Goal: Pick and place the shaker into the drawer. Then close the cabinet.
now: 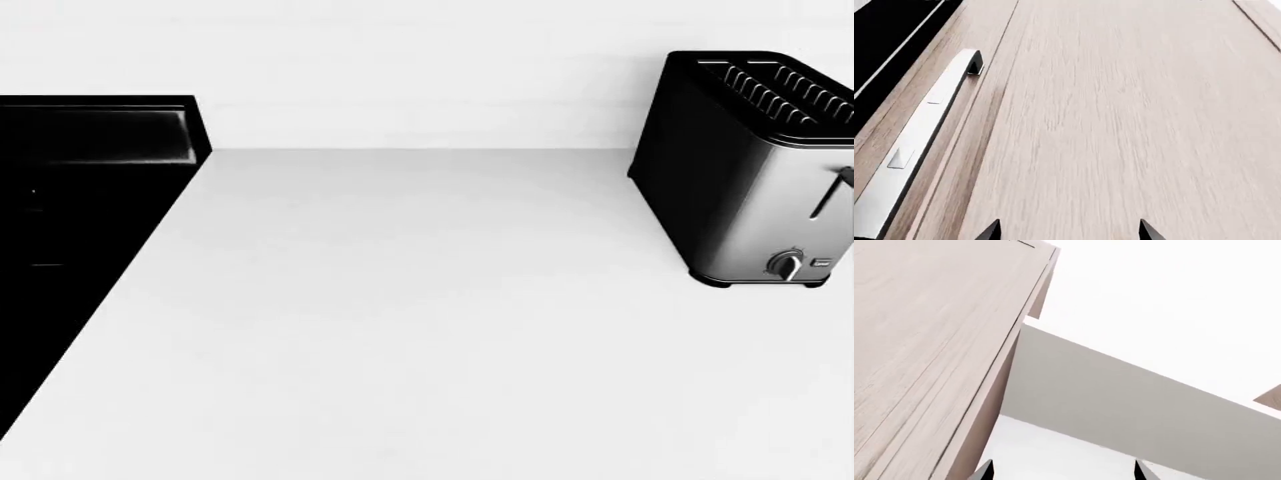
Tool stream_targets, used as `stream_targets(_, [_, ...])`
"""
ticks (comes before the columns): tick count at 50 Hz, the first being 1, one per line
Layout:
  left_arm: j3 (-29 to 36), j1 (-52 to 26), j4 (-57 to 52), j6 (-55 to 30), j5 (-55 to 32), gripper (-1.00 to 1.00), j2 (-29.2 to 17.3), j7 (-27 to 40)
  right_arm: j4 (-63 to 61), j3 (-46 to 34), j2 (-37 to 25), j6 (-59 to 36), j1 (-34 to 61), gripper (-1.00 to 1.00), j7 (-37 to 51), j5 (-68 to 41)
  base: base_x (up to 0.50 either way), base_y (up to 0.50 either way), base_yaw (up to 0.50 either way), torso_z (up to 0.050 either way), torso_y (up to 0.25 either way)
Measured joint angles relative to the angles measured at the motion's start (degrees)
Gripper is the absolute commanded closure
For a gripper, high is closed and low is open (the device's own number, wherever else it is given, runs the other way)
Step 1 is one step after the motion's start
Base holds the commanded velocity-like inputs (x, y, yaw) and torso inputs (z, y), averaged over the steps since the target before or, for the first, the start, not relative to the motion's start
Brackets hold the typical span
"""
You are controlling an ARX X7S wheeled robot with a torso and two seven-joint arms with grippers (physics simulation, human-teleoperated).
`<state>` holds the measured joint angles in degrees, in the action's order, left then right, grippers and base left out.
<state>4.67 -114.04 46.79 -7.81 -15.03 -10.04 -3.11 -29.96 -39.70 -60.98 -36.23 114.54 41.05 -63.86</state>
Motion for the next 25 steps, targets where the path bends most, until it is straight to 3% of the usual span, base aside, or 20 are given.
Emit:
stream_targets(10, [0.4,-1.4,7.1,7.9,5.8,-1.0,1.1,5.5,2.1,-4.1,3.8,-2.3,-2.0,-1.0,-0.1,2.8,0.0,0.0,0.0,0.0,0.0])
stream_targets(25, [0.8,-2.0,10.1,11.6,10.2,-1.0,1.7,8.9,2.0,-5.2,6.4,-4.6,-2.0,-1.0,0.7,2.2,0.0,0.0,0.0,0.001,0.0])
